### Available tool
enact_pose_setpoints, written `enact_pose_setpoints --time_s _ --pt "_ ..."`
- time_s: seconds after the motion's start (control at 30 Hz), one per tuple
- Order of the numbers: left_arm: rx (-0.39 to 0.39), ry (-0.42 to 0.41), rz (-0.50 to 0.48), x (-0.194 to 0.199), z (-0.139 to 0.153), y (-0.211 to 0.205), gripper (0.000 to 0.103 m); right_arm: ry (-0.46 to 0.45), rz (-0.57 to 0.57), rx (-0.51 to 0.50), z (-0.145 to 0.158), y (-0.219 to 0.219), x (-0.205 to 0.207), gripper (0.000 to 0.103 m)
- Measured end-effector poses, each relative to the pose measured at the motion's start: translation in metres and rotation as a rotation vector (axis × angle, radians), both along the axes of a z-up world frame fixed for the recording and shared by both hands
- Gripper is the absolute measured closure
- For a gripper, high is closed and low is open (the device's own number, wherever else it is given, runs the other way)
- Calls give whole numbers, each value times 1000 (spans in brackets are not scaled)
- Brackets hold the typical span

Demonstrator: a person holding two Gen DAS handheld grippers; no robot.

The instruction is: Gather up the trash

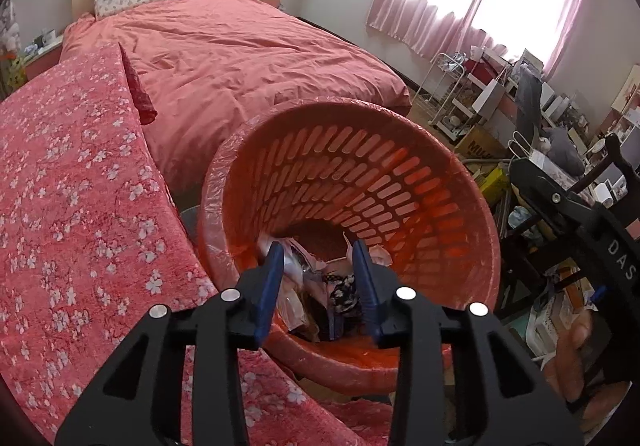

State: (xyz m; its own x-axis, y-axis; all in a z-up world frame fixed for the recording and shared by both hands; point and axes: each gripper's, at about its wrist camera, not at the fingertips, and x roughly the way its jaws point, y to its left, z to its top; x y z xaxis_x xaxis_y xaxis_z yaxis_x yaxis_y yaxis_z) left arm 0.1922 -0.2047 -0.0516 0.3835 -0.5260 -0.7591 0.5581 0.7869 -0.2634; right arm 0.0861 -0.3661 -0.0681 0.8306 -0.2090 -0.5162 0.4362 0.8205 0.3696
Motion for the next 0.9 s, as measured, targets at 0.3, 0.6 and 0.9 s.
enact_pose_setpoints --time_s 0.3,0.6,0.9 --pt "-9 -44 46 -13 19 30 55 2 -1 -52 15 17 -22 47" --pt "-5 -181 226 -68 58 118 36 -32 61 -235 52 97 -82 6" --pt "68 -337 430 -141 76 187 18 -31 72 -364 66 181 -140 4"
